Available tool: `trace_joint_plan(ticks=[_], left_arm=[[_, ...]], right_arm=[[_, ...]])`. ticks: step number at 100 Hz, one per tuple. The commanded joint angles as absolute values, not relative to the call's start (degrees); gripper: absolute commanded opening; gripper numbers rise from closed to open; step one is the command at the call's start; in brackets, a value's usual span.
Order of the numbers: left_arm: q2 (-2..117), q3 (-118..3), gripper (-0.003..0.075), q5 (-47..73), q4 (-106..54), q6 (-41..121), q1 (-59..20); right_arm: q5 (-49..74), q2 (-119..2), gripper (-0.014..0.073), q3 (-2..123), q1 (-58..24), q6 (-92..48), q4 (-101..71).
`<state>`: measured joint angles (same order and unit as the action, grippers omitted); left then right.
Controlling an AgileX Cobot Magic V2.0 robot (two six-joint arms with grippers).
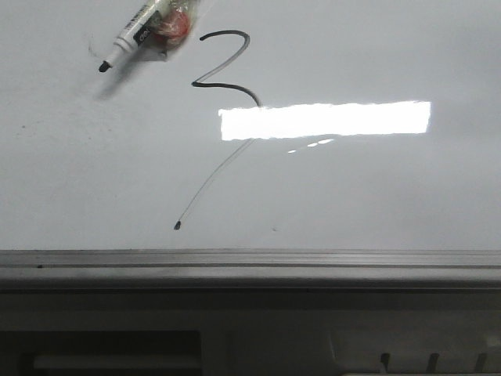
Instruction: Write number 3 on whiteboard
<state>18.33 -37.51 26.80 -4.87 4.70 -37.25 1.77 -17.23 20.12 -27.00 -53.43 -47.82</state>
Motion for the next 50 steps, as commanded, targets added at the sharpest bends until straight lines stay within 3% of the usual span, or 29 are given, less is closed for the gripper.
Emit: trace_joint_plan(ticks=[1, 50], left_arm=[[17.0, -37.7, -0.0021, 25.7, -5.1, 4.5, -37.3], [15.8, -36.0, -0.0021, 25.8, -8.8, 4.5, -37.3]], right_arm=[[-7.7, -14.7, -0.0061, 15.4, -26.6, -53.2, -51.6], [-9.9, -12.2, -0.0061, 3.7, -26.6, -53.2, -51.6]])
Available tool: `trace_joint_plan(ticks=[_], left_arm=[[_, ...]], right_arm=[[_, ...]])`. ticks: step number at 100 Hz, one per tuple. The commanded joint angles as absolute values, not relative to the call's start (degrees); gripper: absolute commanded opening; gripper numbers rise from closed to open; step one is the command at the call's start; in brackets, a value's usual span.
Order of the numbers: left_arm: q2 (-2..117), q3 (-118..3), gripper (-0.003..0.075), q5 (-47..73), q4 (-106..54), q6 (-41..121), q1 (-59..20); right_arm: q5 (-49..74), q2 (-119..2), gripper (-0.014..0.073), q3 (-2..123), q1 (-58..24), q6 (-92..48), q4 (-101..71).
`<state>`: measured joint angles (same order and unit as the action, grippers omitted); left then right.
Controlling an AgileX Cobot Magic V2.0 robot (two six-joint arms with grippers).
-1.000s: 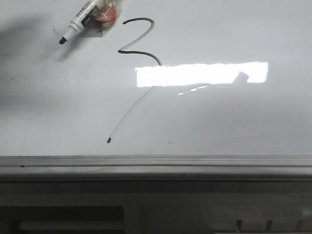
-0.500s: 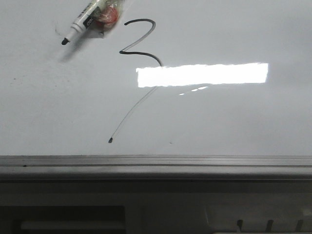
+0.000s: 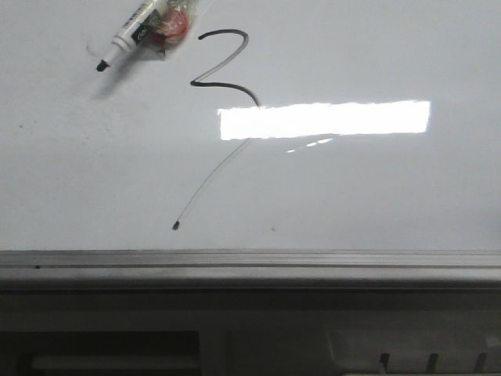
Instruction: Write number 3 on whiteboard
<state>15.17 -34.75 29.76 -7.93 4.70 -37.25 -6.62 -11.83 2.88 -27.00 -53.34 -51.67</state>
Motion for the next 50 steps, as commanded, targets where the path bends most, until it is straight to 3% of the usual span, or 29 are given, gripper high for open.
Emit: trace_joint_plan(ticks=[1, 50], left_arm=[[15.8, -36.0, -0.0021, 25.8, -8.8, 4.5, -37.3], [14.1, -31.3, -0.0021, 24.1, -3.9, 4.6, -36.6]], right_arm=[[-9.9, -12.2, -0.0061, 3.7, -26.6, -53.2, -51.6], [-9.9, -12.2, -0.0061, 2.8, -26.6, -53.2, -51.6]])
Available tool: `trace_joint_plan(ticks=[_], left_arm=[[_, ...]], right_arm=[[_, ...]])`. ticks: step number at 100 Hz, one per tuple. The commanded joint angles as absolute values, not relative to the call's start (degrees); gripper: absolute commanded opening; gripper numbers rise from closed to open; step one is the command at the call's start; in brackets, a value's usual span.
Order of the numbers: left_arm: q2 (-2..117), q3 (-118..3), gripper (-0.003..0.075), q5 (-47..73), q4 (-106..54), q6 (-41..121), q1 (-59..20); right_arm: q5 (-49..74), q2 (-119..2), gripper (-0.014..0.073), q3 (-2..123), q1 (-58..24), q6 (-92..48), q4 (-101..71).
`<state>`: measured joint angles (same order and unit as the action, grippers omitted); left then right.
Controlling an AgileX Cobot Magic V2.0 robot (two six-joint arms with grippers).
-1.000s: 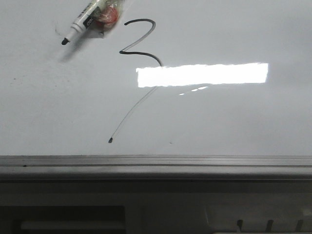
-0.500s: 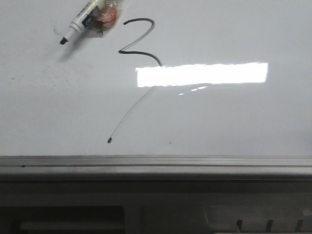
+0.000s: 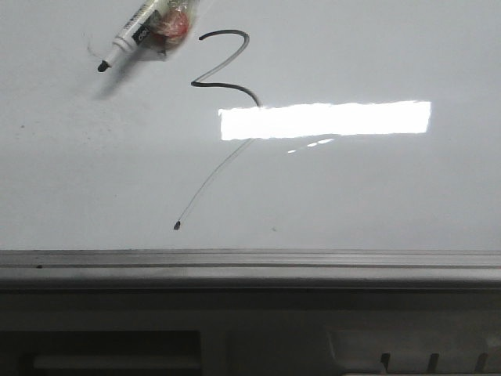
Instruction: Write number 3 on whiteboard
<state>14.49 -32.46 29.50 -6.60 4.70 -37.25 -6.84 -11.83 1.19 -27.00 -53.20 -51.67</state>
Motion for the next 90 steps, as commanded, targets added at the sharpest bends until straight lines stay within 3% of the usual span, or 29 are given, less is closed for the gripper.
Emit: trace_joint_plan(ticks=[1, 34, 60, 75, 90], left_arm=[[13.7, -30.9, -0.0021, 23.6, -3.6, 4.6, -36.5], [1.7, -4.6, -0.0021, 3.6, -3.7, 7.0, -21.9], [-1.1, 0.7, -0.0021, 8.9, -7.6, 7.0, -13.1], [-1.1, 0.7, -0.0021, 16.2, -8.1, 7.0, -10.9], [-1.1, 0.7, -0.0021, 16.1, -8.3, 7.0, -10.6]], right_arm=[[-9.9, -12.2, -0.0061, 2.8, -26.6, -53.2, -51.6], [-9.9, -12.2, -0.0061, 2.8, -26.6, -53.2, -51.6], [-9.9, -12.2, -0.0061, 2.8, -26.6, -53.2, -51.6], [-9.9, -12.2, -0.0061, 2.8, -26.6, -53.2, -51.6], [-9.9, -12.2, -0.0061, 2.8, -26.6, -53.2, -51.6]])
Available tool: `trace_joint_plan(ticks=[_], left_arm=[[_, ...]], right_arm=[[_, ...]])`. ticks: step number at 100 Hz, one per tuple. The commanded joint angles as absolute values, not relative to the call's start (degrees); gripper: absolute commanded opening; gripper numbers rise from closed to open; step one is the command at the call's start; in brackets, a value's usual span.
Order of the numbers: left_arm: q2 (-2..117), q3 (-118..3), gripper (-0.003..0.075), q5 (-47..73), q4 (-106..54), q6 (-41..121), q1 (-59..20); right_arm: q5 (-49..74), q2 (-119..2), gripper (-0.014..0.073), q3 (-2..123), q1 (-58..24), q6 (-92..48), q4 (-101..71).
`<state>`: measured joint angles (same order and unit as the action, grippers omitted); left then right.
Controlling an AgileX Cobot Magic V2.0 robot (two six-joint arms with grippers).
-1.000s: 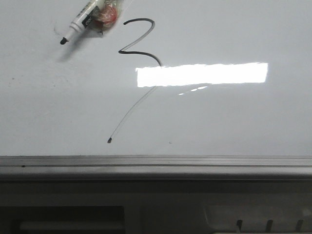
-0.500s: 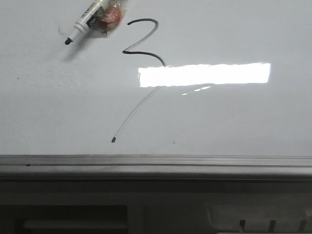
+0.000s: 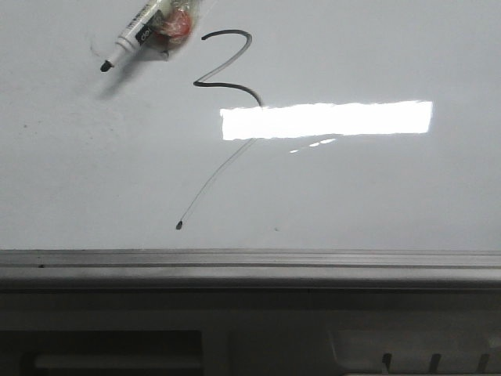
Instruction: Write number 3 on whiteboard
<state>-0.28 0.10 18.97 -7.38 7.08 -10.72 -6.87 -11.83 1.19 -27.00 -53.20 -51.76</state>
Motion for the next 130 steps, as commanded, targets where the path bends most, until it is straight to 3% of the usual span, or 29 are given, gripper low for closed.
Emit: trace_joint_plan(ticks=[1, 88, 95, 117, 130], left_arm=[[-1.1, 0.7, -0.0021, 16.1, -8.3, 7.0, -10.6], [-1.1, 0.7, -0.0021, 16.1, -8.3, 7.0, -10.6], [-1.1, 0.7, -0.0021, 16.1, -8.3, 7.0, -10.6], [-1.1, 0.7, -0.0021, 16.1, -8.3, 7.0, -10.6], [-1.1, 0.7, -0.0021, 16.1, -8.3, 7.0, -10.6]], right_arm=[[-9.9, -12.2, -0.0061, 2.8, -26.6, -53.2, -51.6], [-10.7, -12.3, -0.0061, 0.0, -26.6, -53.0, -46.8], [-12.5, -12.3, -0.0061, -2.0, -25.6, -44.7, -37.1], [-6.0, -12.7, -0.0061, -2.2, -15.6, 3.4, 8.5], [0.0, -10.5, -0.0061, -2.2, -9.2, 8.3, 13.0]])
